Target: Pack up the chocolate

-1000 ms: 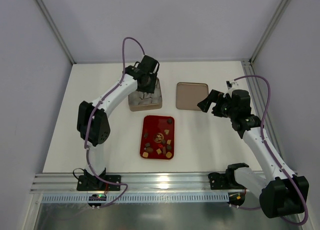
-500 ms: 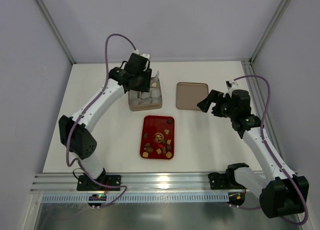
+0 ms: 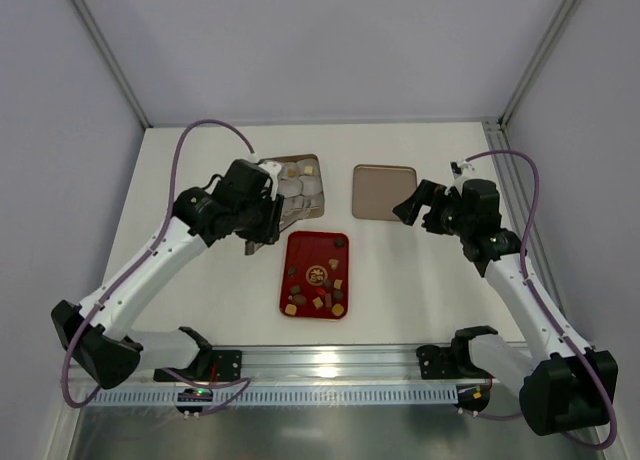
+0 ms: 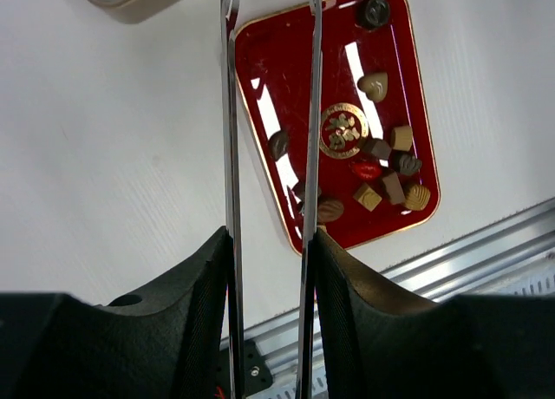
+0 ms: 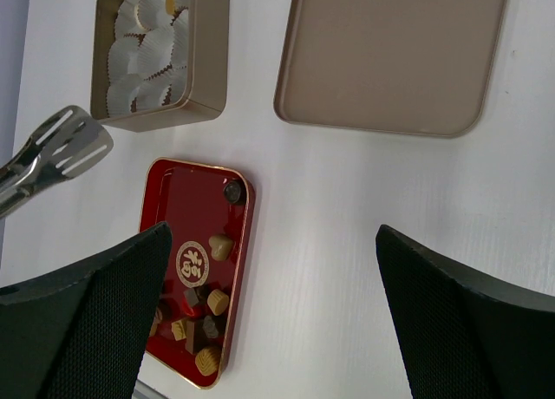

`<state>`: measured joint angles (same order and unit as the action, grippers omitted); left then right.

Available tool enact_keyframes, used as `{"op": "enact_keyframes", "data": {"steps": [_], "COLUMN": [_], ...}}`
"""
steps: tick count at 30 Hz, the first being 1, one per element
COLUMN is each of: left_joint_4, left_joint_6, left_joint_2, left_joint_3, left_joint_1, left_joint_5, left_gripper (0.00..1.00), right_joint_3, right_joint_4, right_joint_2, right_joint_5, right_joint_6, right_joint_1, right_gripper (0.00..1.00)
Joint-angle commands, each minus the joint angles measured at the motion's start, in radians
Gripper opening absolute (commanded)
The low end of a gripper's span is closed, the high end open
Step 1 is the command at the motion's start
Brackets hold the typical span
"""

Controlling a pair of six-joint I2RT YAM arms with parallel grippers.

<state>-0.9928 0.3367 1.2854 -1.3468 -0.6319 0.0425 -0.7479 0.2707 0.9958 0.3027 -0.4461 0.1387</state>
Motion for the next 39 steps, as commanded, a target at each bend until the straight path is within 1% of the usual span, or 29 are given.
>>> {"op": "enact_keyframes", "data": {"steps": [1, 3, 9, 12, 14, 24, 39], "left_joint_4": [-0.055, -0.087, -0.151, -0.174, -0.187, -0.199, -0.178], "left_joint_6": [0.013, 0.022, 0.054, 0.077, 0.091, 0.11, 0.104], "left_joint_2": [-0.067, -0.086, -0.121, -0.123, -0.121, -0.097, -0.086], "left_joint_3": [0.029, 0.061, 0.132, 0.155, 0.158, 0.186, 0.176], "left_joint_1": [-0.044, -0.09, -0.173, -0.227, -0.255, -0.29, -0.302], "left_joint_5": [-0.02, 0.005, 0.049, 0.071, 0.109, 0.16, 0.146], "left_gripper": [0.41, 0.41, 0.41, 0.41, 0.4, 0.4, 0.39], "right_joint_3": [-0.01, -0.007, -0.008, -0.007, -0.008, -0.007, -0.008], "right_joint_4": [-0.031, -0.027, -0.024, -0.025, -0.024, -0.021, -0.018], "right_joint_2": [0.004, -0.002, -0.003, -0.006, -0.005, -0.003, -0.009], "right_joint_5": [0.007, 0.003, 0.003, 0.001, 0.003, -0.002, -0.004], "right_joint_6": [0.01, 0.012, 0.012, 0.014, 0.014, 0.015, 0.017], "right_joint_1": [0.007, 0.009, 0.01, 0.012, 0.013, 0.015, 0.016], "right_gripper": [1.0, 1.0, 1.0, 1.0, 1.0, 1.0, 1.0]}}
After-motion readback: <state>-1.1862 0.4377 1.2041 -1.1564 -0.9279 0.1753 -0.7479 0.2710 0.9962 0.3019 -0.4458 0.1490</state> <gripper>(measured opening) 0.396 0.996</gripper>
